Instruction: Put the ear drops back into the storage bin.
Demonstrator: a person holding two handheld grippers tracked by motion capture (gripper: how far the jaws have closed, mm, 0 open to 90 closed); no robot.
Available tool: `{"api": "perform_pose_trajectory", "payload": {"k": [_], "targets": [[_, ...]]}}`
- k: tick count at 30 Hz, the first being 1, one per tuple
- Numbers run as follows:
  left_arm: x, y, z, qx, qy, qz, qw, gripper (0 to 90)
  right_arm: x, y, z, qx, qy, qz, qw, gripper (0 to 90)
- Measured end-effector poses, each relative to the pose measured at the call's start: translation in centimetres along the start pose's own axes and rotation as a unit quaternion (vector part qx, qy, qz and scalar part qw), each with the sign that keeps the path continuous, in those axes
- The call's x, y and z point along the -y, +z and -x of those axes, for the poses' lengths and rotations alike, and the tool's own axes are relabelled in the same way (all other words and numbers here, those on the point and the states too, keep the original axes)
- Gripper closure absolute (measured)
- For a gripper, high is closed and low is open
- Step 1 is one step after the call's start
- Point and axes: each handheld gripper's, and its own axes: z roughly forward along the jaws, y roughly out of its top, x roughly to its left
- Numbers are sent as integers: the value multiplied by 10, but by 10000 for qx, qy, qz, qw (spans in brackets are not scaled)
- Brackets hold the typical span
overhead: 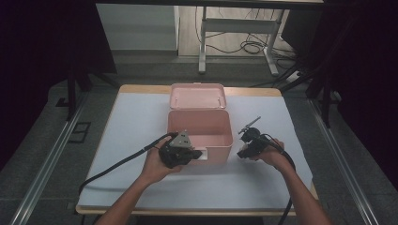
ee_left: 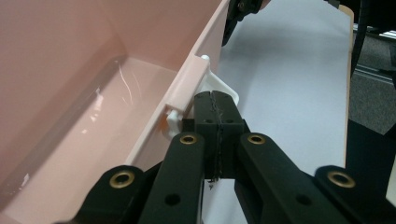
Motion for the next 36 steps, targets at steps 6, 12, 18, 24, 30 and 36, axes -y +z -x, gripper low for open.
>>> {"api": "perform_pose_trajectory", "payload": {"k": [6, 12, 18, 24, 30, 36], "targets": [[0, 0, 0, -2, 2, 4, 10000, 900, -4, -19, 0, 13, -21, 203, 9998, 600], [0, 0, 0, -3, 11, -1, 10000, 900, -13, -47, -1, 25, -97, 493, 9987, 600], [0, 0, 0, 0, 9, 11, 10000, 900, -22, -66, -3, 53, -160, 683, 9975, 601], [0, 0, 0, -4, 12, 4, 10000, 900, -37, -81, -9, 44, -260, 904, 9956, 600], [0, 0, -1, -8, 39, -19, 10000, 900, -49, -90, -14, 59, -339, 1004, 9943, 600], [0, 0, -1, -9, 38, -20, 10000, 900, -59, -98, -15, 170, -390, 1054, 9935, 600]]}}
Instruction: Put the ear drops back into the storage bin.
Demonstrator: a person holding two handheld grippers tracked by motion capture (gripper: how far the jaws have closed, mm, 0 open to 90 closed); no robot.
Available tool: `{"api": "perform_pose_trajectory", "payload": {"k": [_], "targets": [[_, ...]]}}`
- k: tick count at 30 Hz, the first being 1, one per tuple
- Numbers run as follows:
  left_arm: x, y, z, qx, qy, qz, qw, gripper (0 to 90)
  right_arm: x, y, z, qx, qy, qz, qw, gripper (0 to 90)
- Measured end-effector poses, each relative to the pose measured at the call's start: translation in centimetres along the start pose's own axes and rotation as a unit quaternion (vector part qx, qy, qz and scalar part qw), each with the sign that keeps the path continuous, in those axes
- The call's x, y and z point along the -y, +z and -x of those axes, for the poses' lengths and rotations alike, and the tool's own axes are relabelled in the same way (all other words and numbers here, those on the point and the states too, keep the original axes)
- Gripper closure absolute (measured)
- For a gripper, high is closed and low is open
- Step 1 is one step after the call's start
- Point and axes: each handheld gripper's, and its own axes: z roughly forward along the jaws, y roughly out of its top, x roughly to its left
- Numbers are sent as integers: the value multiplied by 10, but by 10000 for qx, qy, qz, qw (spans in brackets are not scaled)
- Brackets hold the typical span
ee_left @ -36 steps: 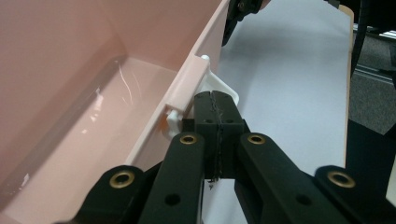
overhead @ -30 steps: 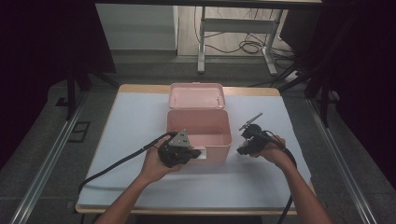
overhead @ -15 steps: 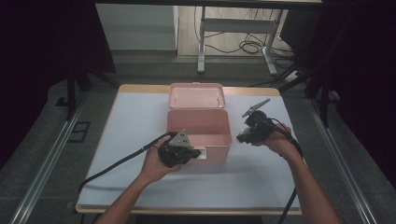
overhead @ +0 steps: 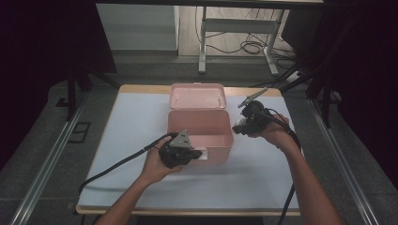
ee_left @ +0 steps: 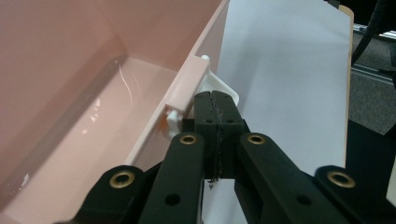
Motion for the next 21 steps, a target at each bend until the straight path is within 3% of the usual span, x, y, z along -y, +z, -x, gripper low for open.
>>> {"api": "perform_pose_trajectory", "payload": {"k": [21], "targets": [[0, 0, 0, 24, -59, 29, 10000, 900, -25, -20, -5, 80, -136, 191, 9997, 601]]}}
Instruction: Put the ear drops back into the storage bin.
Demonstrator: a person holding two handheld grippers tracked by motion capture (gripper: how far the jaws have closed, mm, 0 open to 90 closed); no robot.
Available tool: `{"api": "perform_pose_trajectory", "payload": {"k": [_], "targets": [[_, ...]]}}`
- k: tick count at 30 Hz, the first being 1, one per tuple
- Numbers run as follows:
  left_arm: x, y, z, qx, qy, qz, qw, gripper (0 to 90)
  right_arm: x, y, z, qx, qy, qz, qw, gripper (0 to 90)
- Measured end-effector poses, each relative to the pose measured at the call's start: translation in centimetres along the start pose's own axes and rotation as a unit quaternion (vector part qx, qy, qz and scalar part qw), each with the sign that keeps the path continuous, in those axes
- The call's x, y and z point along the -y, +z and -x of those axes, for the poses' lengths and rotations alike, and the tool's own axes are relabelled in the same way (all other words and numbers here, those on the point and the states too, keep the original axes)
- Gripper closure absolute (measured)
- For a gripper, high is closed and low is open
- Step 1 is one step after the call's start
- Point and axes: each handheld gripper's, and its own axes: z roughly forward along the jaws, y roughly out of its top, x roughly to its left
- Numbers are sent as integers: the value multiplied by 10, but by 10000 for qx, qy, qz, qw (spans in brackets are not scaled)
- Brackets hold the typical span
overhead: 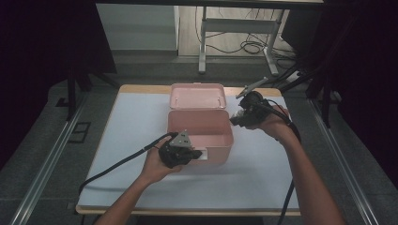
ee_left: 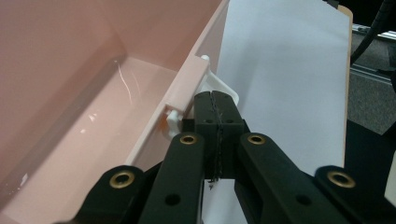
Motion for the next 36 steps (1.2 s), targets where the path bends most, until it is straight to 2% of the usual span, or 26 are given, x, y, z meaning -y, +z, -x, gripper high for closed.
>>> {"api": "perform_pose_trajectory", "payload": {"k": [12, 14, 27, 36], "targets": [[0, 0, 0, 11, 5, -16, 10000, 900, -17, 9, -10, -82, -130, -15, 9999, 601], [0, 0, 0, 18, -42, 30, 10000, 900, -20, 12, -11, -109, -160, -1, 9998, 601], [0, 0, -1, 37, 1, -6, 10000, 900, -32, 43, -20, -300, -172, -82, 9994, 601], [0, 0, -1, 43, 2, -12, 10000, 900, -36, 52, -24, -341, -195, -84, 9992, 601]]}}
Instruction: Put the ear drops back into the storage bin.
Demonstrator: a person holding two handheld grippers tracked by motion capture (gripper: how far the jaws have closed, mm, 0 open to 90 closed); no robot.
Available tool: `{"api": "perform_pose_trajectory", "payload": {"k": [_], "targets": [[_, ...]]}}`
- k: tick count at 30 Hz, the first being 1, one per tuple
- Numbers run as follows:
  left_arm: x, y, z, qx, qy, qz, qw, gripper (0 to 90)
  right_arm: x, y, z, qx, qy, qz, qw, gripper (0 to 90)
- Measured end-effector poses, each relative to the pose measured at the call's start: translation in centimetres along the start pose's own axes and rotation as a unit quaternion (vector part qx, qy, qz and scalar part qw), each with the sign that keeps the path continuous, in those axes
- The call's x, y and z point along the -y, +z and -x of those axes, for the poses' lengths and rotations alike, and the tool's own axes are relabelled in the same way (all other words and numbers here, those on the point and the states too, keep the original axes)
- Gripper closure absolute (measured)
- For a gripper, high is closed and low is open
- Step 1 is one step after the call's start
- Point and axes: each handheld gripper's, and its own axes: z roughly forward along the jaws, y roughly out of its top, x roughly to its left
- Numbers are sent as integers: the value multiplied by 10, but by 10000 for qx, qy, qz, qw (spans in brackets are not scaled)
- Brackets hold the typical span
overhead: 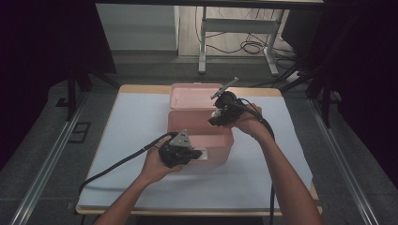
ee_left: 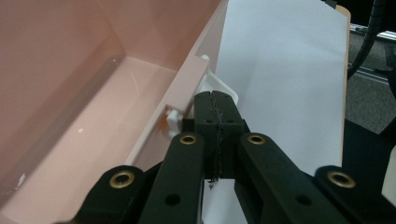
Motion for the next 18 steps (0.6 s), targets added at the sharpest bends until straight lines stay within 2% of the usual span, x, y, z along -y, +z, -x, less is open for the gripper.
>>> {"api": "perform_pose_trajectory", "payload": {"k": [18], "targets": [[0, 0, 0, 9, -50, 7, 10000, 900, -7, 17, -2, -62, 0, -1, 10000, 601]]}}
